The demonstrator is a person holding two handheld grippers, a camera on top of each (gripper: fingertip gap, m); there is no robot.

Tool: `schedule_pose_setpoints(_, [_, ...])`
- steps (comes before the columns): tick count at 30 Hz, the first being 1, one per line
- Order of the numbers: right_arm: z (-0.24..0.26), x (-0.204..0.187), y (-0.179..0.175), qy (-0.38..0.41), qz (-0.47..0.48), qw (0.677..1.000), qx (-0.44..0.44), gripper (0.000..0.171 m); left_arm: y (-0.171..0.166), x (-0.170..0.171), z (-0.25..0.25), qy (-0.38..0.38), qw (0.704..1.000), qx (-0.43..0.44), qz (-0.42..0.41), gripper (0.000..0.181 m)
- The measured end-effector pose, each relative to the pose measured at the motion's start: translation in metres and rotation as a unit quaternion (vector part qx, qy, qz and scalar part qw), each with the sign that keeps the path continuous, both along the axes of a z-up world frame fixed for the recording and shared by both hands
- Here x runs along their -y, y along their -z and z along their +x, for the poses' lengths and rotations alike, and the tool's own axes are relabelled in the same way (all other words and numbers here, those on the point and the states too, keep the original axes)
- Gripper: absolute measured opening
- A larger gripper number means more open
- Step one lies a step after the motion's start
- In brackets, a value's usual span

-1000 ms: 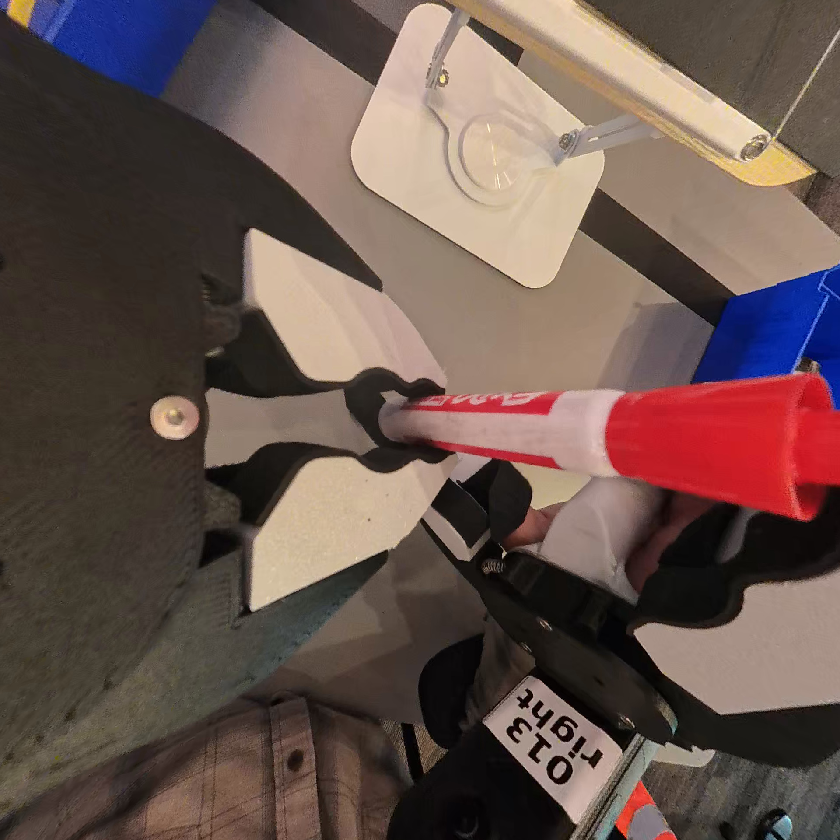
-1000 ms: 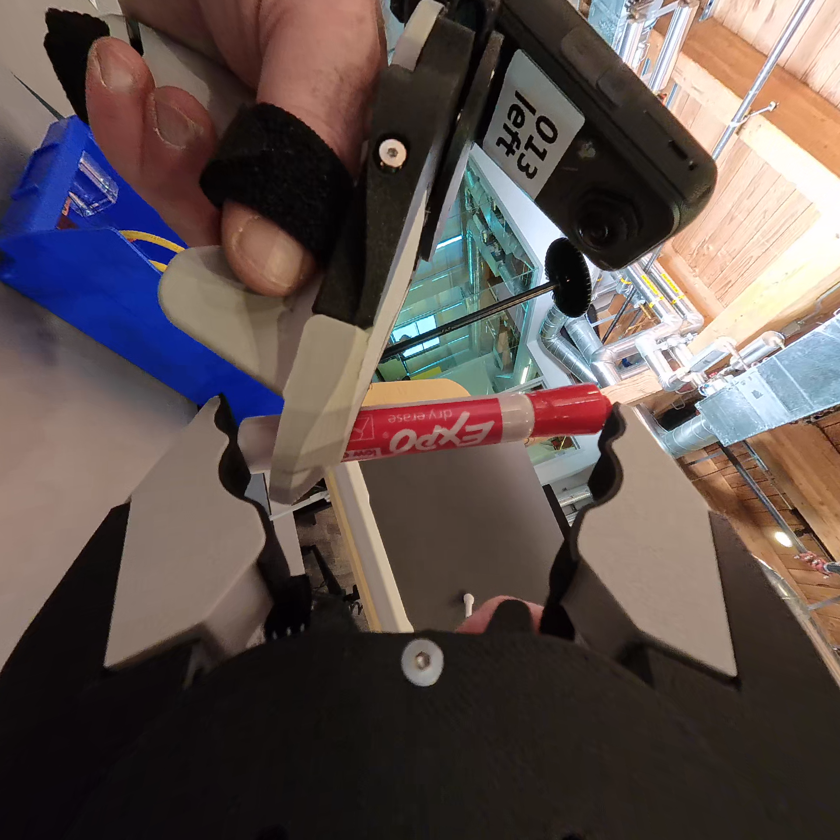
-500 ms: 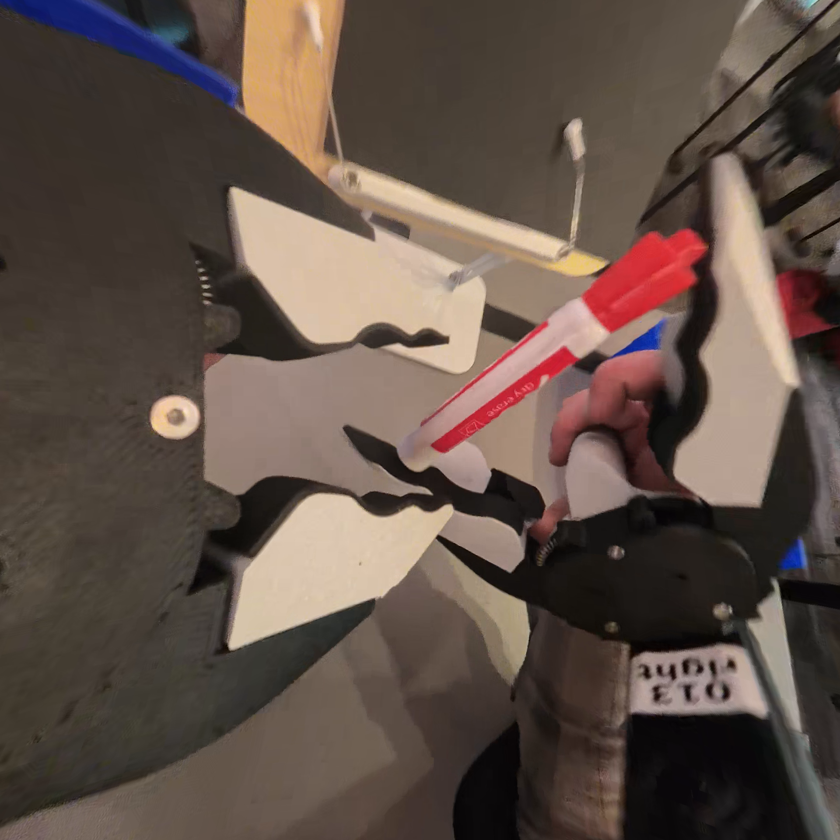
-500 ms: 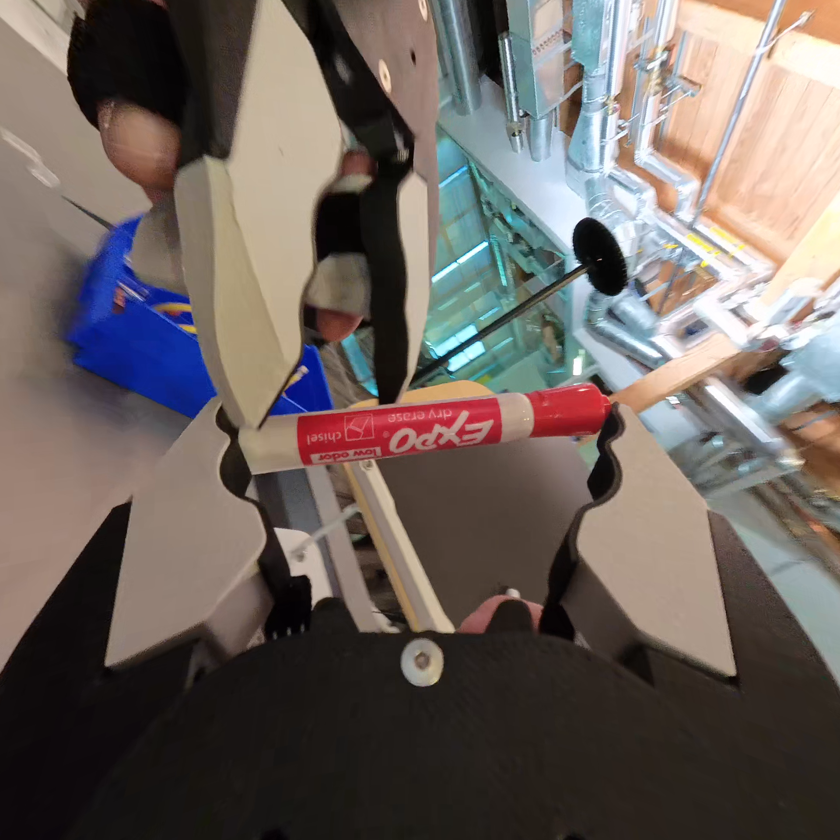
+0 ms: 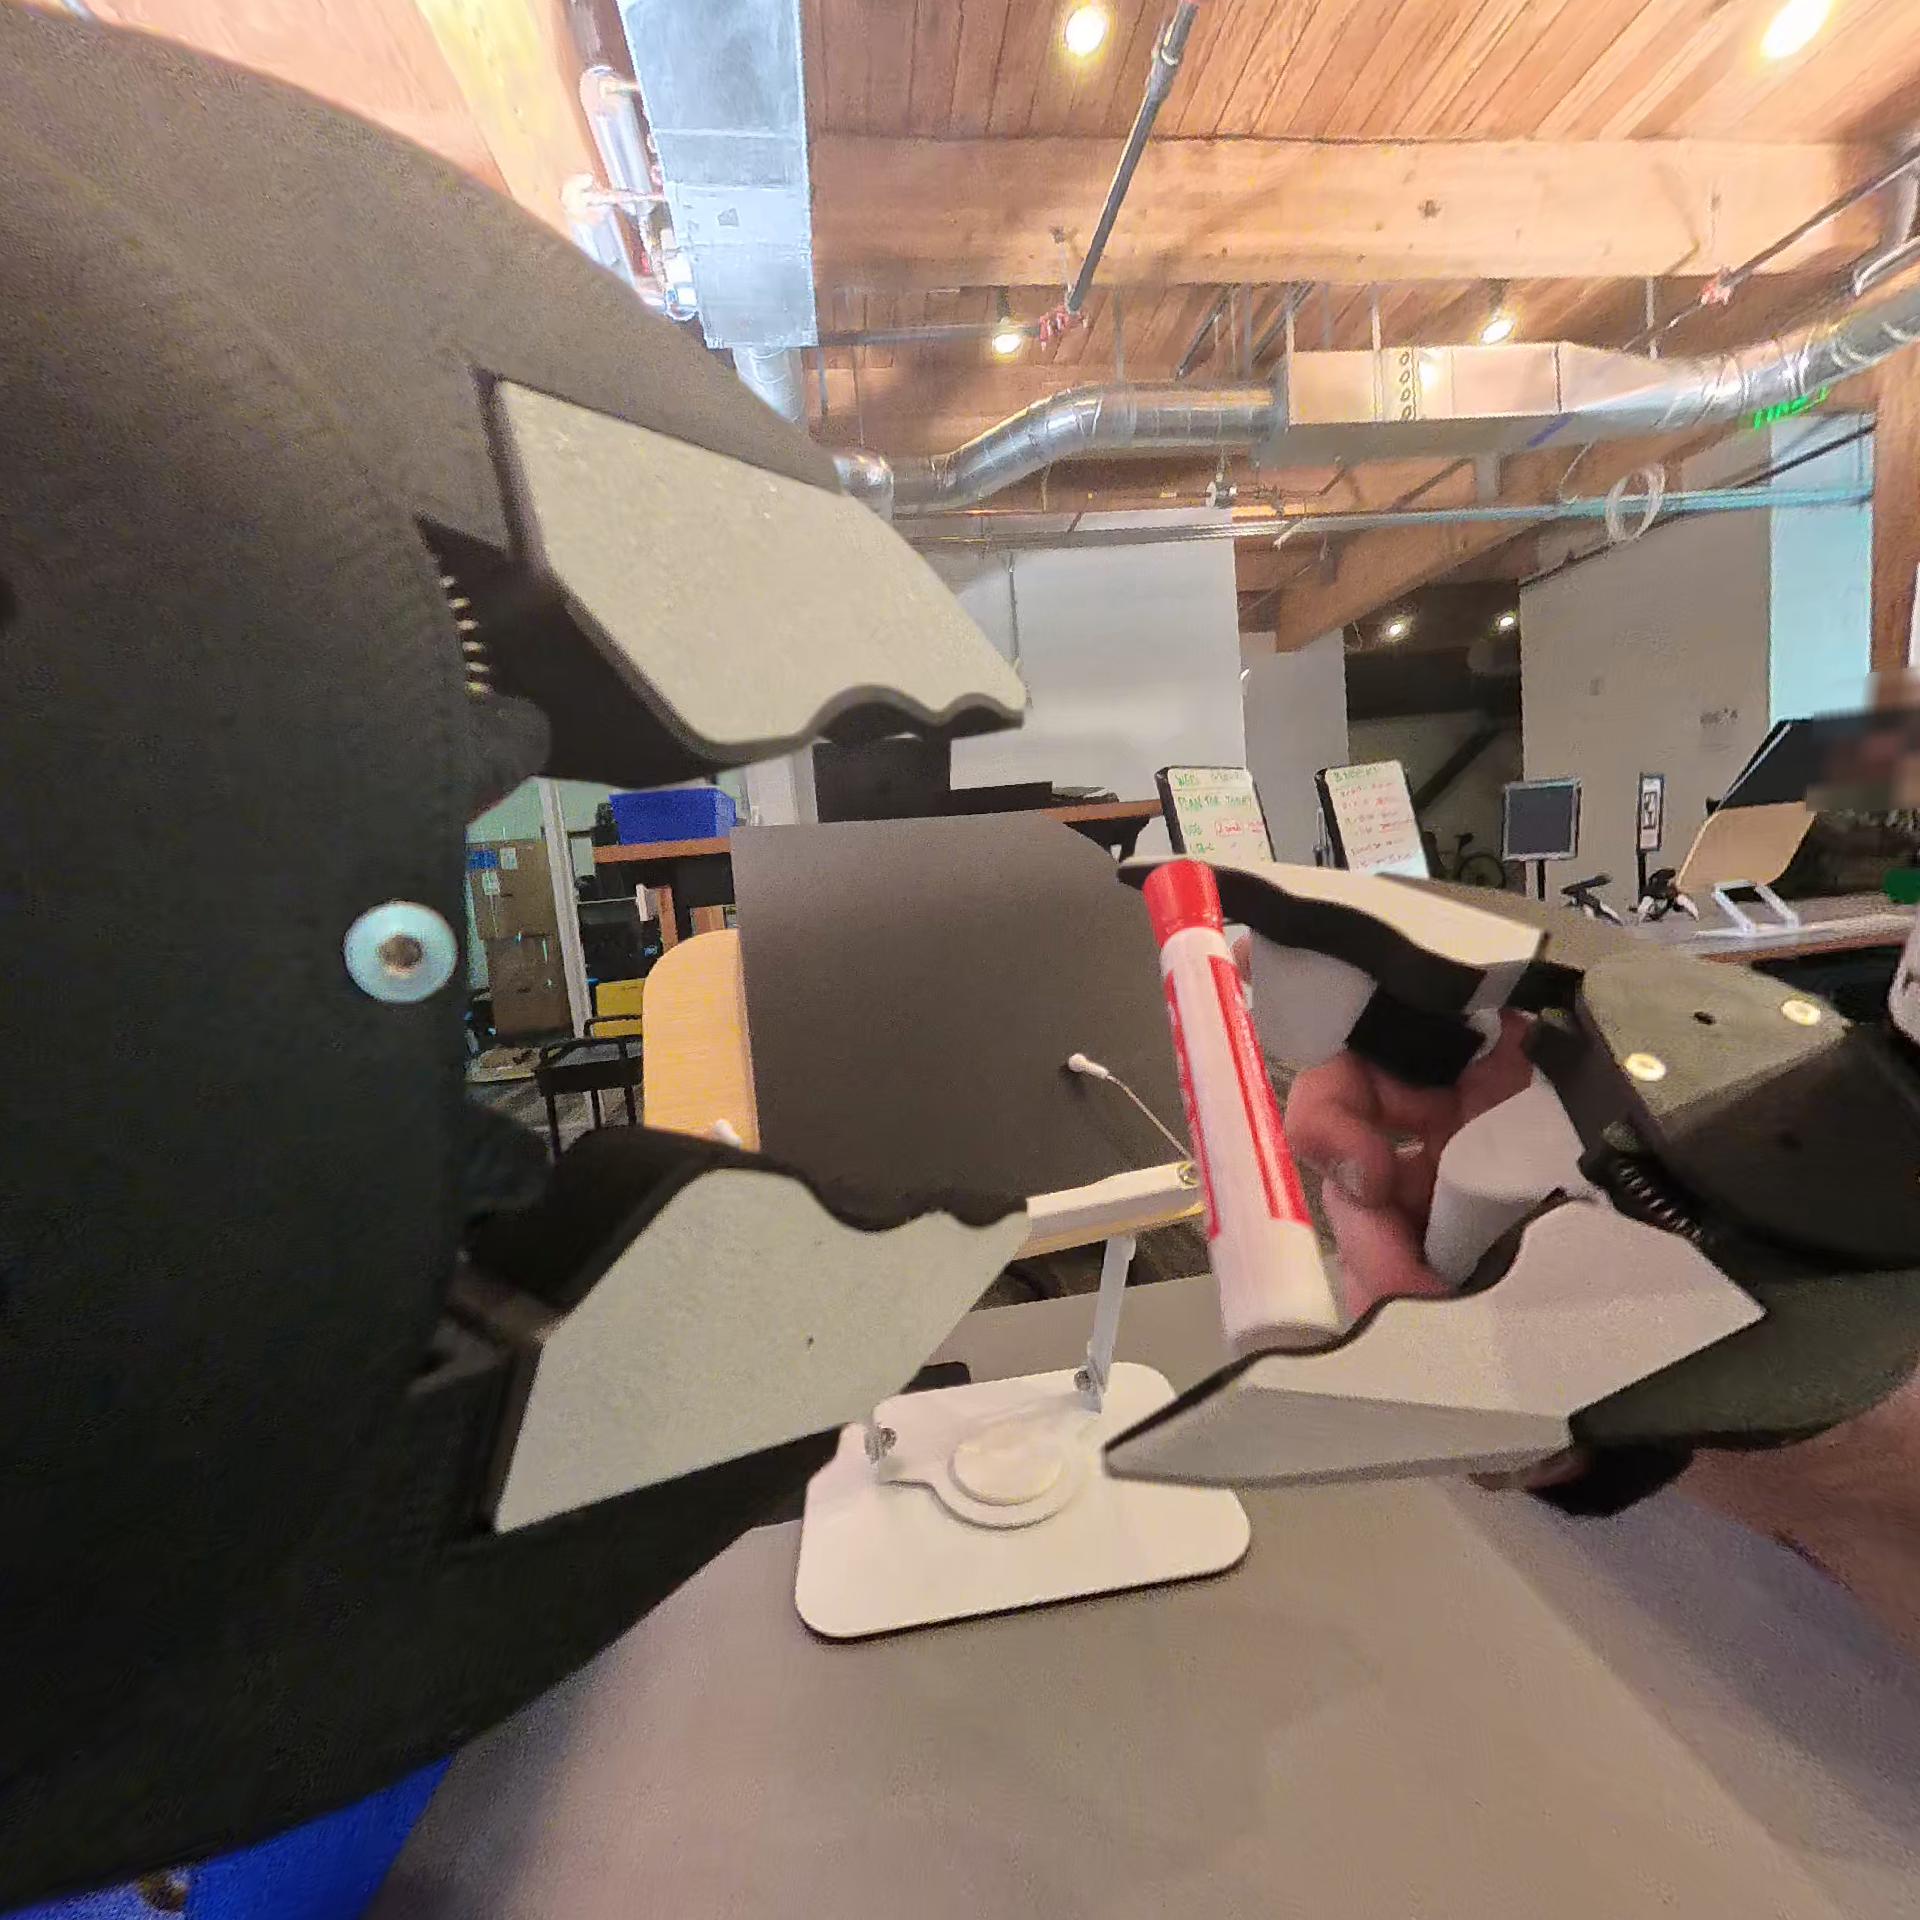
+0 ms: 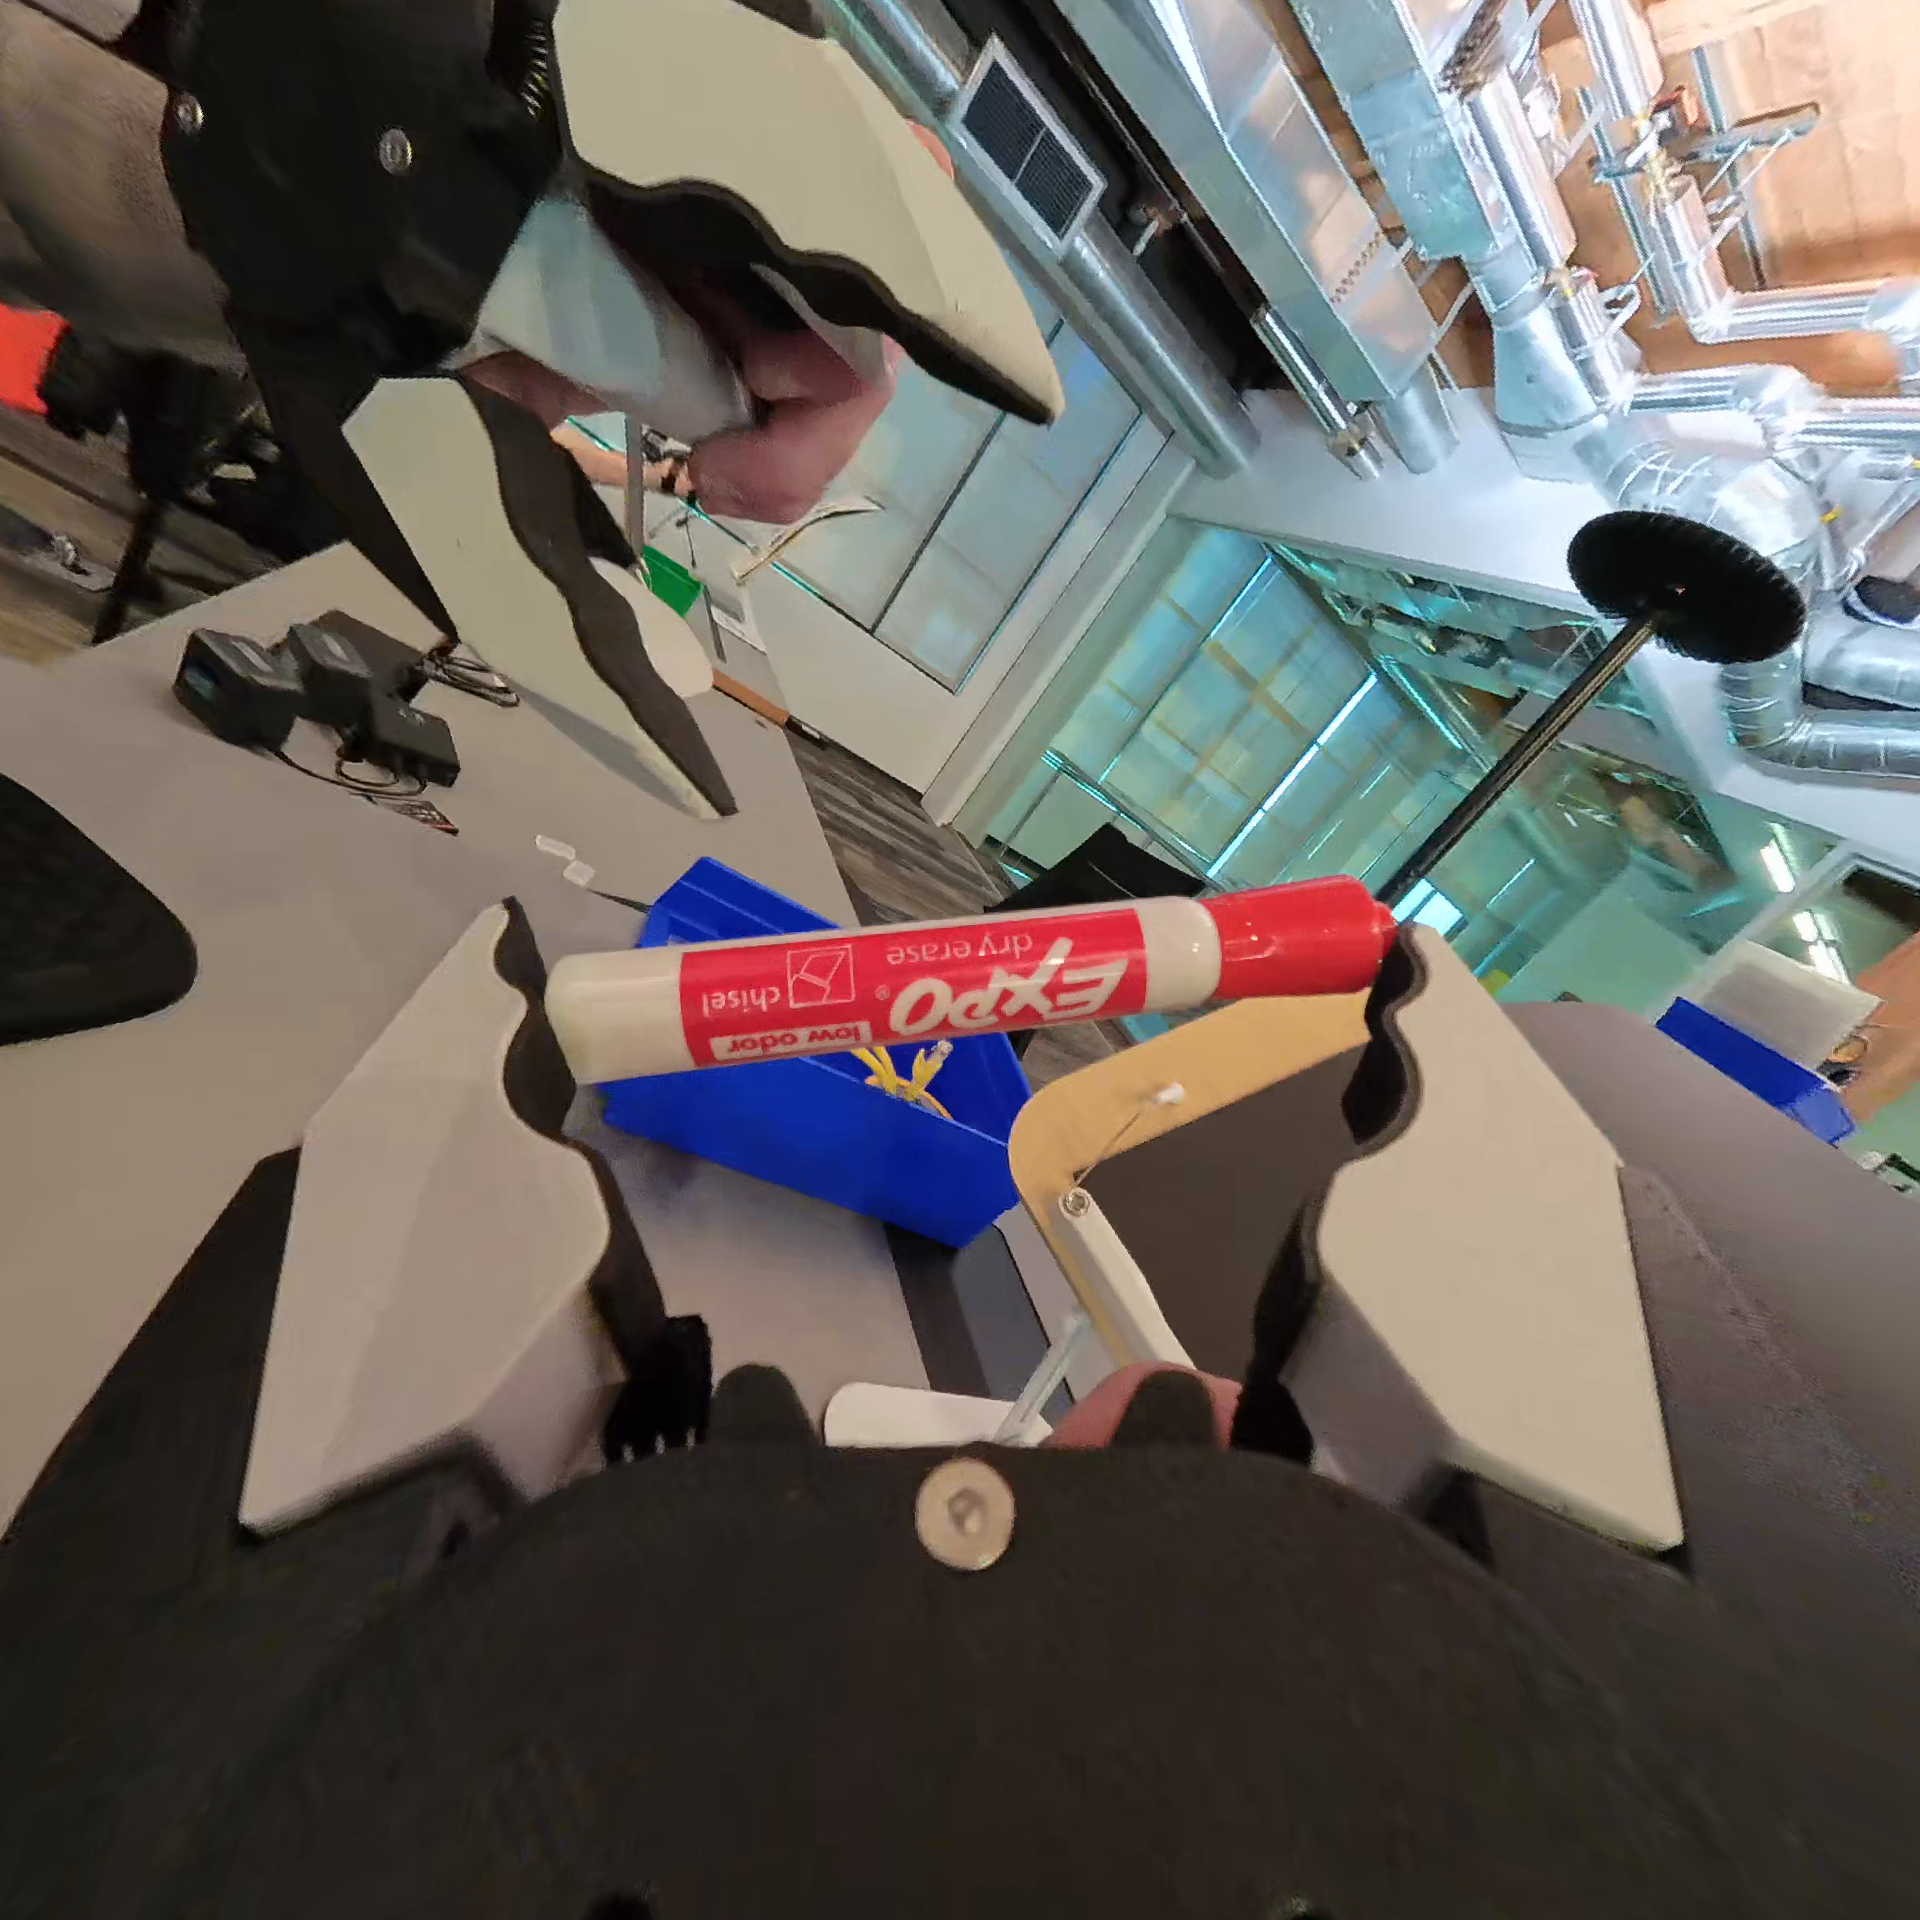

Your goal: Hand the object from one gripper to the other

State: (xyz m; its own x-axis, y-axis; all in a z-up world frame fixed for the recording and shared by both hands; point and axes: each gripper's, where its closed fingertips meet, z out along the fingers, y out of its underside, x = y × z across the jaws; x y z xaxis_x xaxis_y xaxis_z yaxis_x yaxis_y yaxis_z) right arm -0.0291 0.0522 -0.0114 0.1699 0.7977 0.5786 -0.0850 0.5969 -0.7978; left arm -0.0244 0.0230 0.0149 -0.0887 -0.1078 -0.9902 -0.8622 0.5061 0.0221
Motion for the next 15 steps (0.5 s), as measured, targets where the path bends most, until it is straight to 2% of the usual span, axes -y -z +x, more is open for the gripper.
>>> schedule_pose_setpoints(7, [-0.001, 0.016, -0.003, -0.017, 0.035, 0.999, -0.004, 0.15, -0.001, 0.001, 0.016, 0.005, 0.978, 0.108, -0.178, 0.109])
schedule_pose_setpoints(9, [-0.001, 0.02, -0.004, -0.018, 0.042, 0.999, -0.002, 0.15, 0.003, 0.002, 0.019, 0.009, 0.973, 0.104, -0.208, 0.113])
schedule_pose_setpoints(15, [-0.001, 0.027, -0.007, -0.027, 0.048, 0.998, -0.005, 0.15, 0.022, 0.001, 0.026, 0.002, 0.972, 0.054, -0.229, 0.114])
